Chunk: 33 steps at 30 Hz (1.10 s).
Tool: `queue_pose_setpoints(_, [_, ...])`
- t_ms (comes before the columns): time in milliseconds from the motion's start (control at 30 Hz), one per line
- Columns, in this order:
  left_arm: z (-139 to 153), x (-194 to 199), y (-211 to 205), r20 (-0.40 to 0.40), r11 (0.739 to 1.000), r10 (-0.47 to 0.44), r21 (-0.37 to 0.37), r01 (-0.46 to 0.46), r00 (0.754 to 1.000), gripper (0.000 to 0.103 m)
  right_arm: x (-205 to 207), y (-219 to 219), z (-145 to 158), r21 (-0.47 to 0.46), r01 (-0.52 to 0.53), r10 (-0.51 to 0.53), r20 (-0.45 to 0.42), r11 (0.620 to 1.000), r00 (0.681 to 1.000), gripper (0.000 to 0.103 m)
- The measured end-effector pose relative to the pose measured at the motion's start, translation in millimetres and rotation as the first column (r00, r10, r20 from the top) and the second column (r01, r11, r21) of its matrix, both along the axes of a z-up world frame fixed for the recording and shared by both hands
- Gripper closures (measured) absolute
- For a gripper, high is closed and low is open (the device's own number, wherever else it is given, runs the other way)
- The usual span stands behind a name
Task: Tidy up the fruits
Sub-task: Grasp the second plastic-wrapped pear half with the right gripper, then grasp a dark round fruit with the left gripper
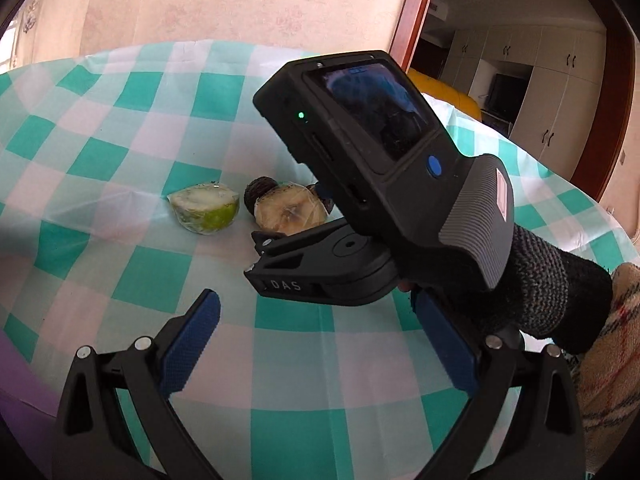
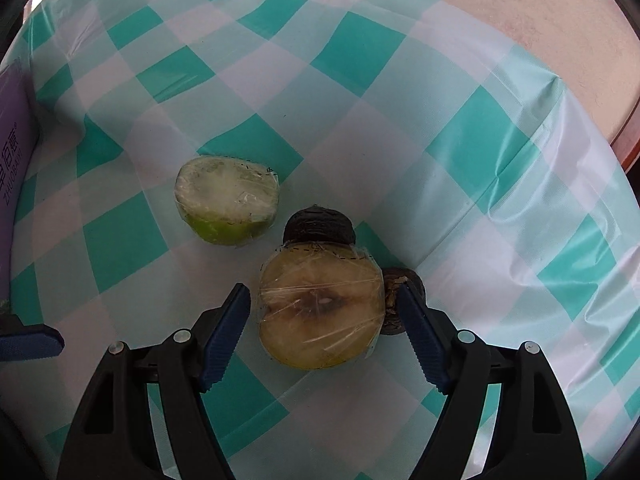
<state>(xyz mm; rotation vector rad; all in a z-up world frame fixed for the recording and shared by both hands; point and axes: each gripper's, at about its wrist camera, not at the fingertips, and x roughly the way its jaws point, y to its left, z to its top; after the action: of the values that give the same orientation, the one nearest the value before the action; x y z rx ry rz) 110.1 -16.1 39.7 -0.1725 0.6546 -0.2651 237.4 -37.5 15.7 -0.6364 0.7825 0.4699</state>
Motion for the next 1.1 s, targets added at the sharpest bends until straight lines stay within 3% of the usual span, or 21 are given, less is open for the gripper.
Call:
queue_pose_setpoints(67, [1.5,-3.7,-5.4,0.019,0.999,-0.044,-0.004,0.044,0.999,0.004,0.1,4.0,-0.6,-0.030,-0.009,0.009,0.009,1.000,1.000,0.027])
queue_pose_setpoints(167, [3.4,-8.1,-13.5,0.043,0.997,-0.064,0.037,0.062,0.997,0.004,4.8,2.6,2.0,-0.050,0.037,-0.036,0.024,0.998,0.999,0.044])
queue_pose_setpoints(267, [0.8,-4.8,-8.1,0.023,0.998,-0.056,0.012,0.055,0.998,0.004,-1.5,-20.5,12.3,0.050,0.078,-0.079,0.022,0.996,0.997,0.046])
queue_pose_setpoints(367, [-1.0,-2.1,-3.9,0.000,0.998,-0.063,-0.018,0.063,0.998,0.002,-13.1,-59.3,21.3,0.209,0.144,-0.146,-0.008,0.967,0.989,0.046])
queue_pose_setpoints(467, [-1.4,-2.6,-8.3,0.003,0.998,-0.063,0.006,0.063,0.998,0.002,-30.2,-109.2,30.5,0.374,0.216,-0.212,-0.051,0.902,0.976,0.046])
queue_pose_setpoints(567, [-1.2,-4.6,-8.6,0.015,0.998,-0.062,0.013,0.062,0.998,0.003,-49.0,-138.5,32.4,0.445,0.293,-0.290,-0.078,0.846,0.954,0.046])
queue_pose_setpoints(667, [-2.9,-1.4,-0.9,0.001,0.999,-0.047,-0.021,0.047,0.999,0.003,-61.9,-173.3,25.3,0.529,0.411,-0.386,-0.164,0.743,0.908,0.045])
queue_pose_setpoints(733, [-4.8,1.5,4.8,-0.017,0.998,-0.035,-0.054,0.034,0.999,0.003,-71.2,-185.2,13.9,0.494,0.498,-0.478,-0.178,0.713,0.860,0.045])
queue_pose_setpoints(800, [-5.9,2.5,9.4,-0.023,0.997,-0.016,-0.072,0.014,1.000,0.003,-77.3,-195.0,3.1,0.475,0.536,-0.513,-0.191,0.697,0.837,0.045])
queue_pose_setpoints(867, [-6.1,2.4,11.0,-0.023,0.997,-0.008,-0.076,0.006,1.000,0.003,-79.4,-201.5,2.0,0.514,0.562,-0.541,-0.209,0.648,0.815,0.045])
queue_pose_setpoints(933, [-5.5,1.8,9.6,-0.020,0.998,-0.002,-0.063,0.001,1.000,0.003,-82.6,-210.1,2.5,0.534,0.578,-0.564,-0.213,0.616,0.798,0.045])
queue_pose_setpoints(1033, [-5.3,4.2,6.7,-0.028,0.999,0.007,-0.039,-0.008,1.000,0.003,-85.3,-227.6,-5.4,0.587,0.618,-0.568,-0.300,0.523,0.766,0.045])
queue_pose_setpoints(1100, [-5.8,10.3,2.4,-0.050,0.999,0.035,-0.001,-0.035,0.998,0.003,-86.3,-233.3,-6.1,0.594,0.636,-0.591,-0.308,0.492,0.746,0.045])
